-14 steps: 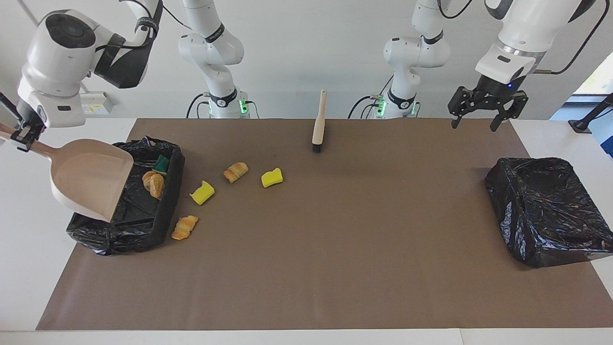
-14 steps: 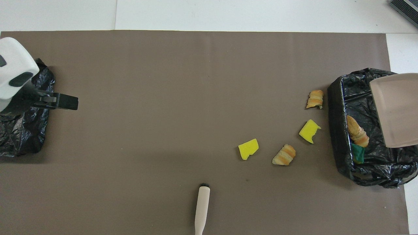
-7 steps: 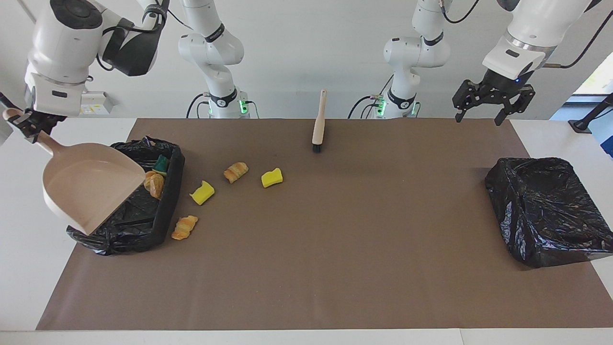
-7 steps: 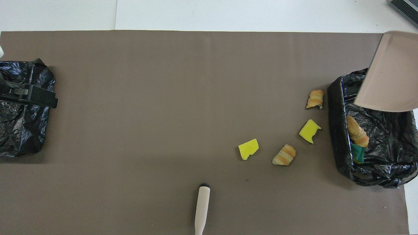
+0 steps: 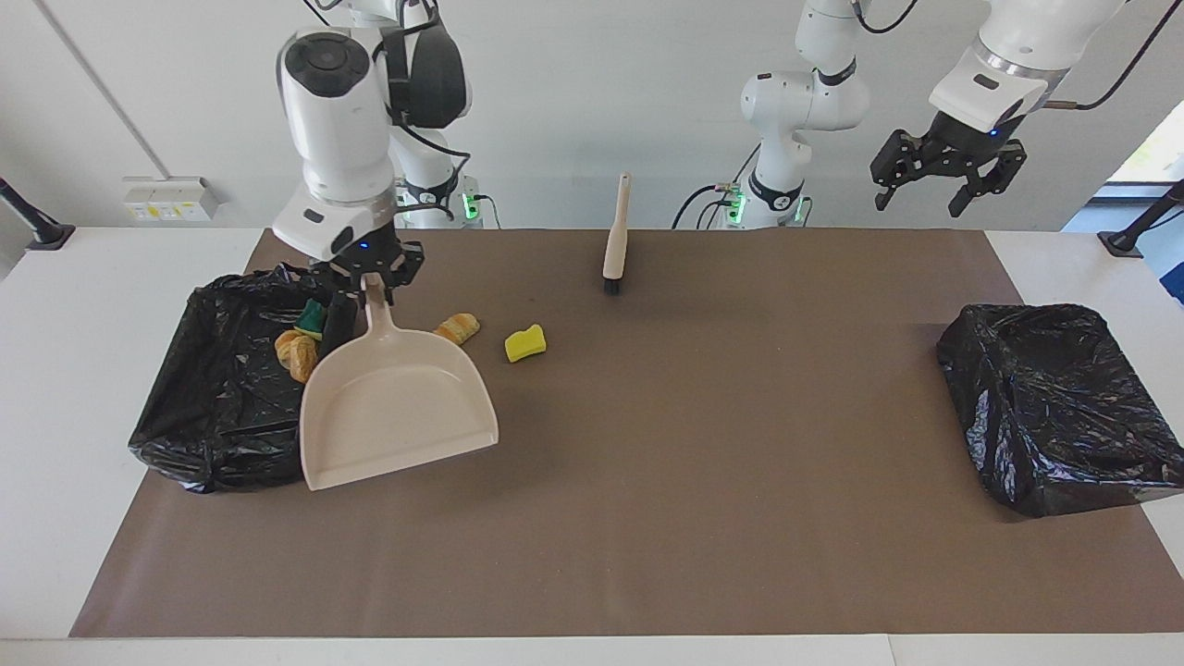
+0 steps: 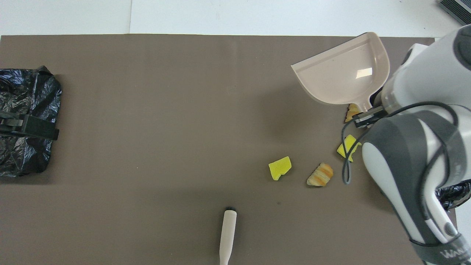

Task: Sweep and dump trash in bin
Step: 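Bring the dustpan back and set it down near the center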

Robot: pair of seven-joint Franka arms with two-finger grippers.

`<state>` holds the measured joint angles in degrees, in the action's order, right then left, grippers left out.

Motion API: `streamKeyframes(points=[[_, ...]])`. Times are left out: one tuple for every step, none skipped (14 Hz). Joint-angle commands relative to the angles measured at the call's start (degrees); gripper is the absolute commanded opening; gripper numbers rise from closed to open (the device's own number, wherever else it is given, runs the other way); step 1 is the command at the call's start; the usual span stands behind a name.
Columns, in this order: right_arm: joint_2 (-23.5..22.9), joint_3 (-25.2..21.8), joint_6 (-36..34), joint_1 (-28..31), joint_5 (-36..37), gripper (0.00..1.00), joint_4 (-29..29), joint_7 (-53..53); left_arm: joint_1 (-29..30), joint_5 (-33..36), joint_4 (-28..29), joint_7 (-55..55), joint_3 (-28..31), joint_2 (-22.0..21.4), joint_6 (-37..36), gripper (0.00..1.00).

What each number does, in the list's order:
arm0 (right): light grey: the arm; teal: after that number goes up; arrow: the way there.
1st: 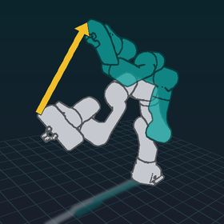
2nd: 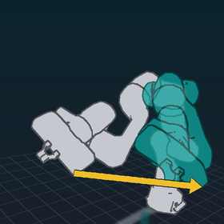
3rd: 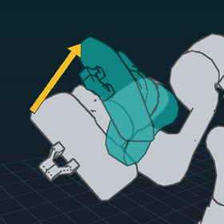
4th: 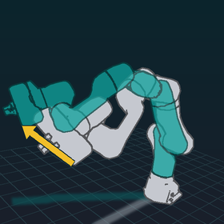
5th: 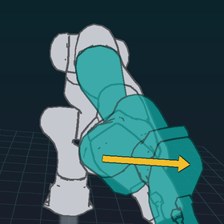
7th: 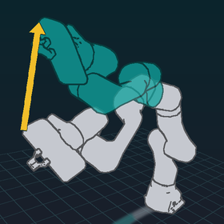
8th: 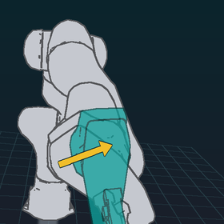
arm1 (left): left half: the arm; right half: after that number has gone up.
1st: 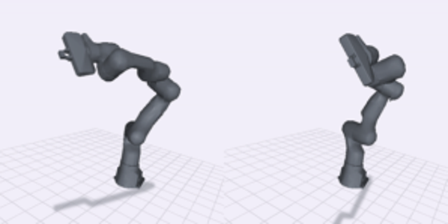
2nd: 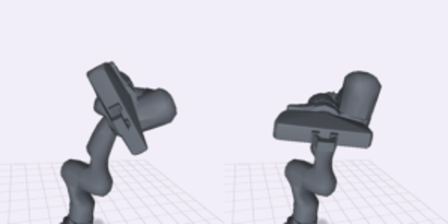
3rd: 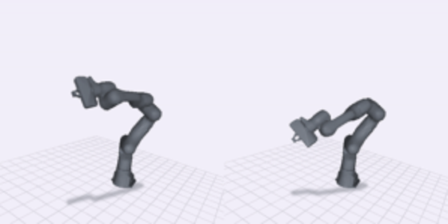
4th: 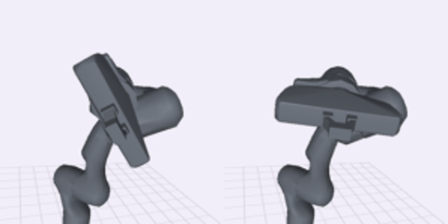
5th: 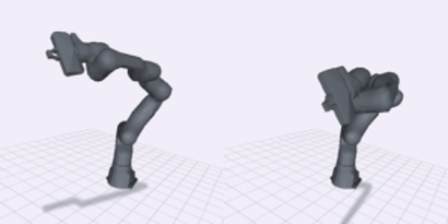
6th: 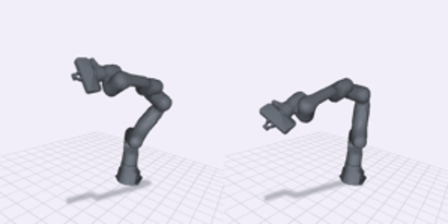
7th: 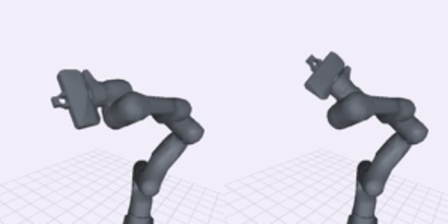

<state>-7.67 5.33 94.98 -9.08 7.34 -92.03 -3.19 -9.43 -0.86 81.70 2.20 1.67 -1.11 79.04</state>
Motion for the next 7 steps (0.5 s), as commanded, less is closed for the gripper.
streamKeyframes(points=[[-7.5,-0.2,2.8,-7.0,-3.9,0.00,4.8,-16.2,0.6,-0.6,2.1,0.2,-0.1,-1.5,0.8,1.00],[-10.1,-0.1,5.0,-9.4,-5.0,0.00,6.1,-20.8,0.6,-0.7,2.1,0.1,-0.1,-1.6,0.8,1.00],[-12.2,-0.1,7.6,-11.5,-5.5,0.00,6.6,-24.3,0.6,-0.7,2.1,0.0,-0.1,-1.6,0.8,1.00],[-13.9,-0.2,10.5,-13.6,-5.6,0.00,6.6,-27.1,0.6,-0.6,2.1,-0.1,-0.1,-1.7,0.6,1.00],[-15.7,-0.1,13.3,-15.6,-5.6,0.00,6.6,-30.4,0.6,-0.6,2.1,0.1,-0.1,-1.8,0.6,1.00],[-18.1,-0.1,15.8,-18.1,-5.5,0.00,7.0,-33.4,0.6,-0.6,2.1,-0.1,-0.1,-1.8,0.4,1.00],[-20.7,-0.1,17.7,-20.6,-5.5,0.00,8.0,-35.1,0.6,-0.5,2.1,0.3,-0.1,-1.7,0.4,1.00]])
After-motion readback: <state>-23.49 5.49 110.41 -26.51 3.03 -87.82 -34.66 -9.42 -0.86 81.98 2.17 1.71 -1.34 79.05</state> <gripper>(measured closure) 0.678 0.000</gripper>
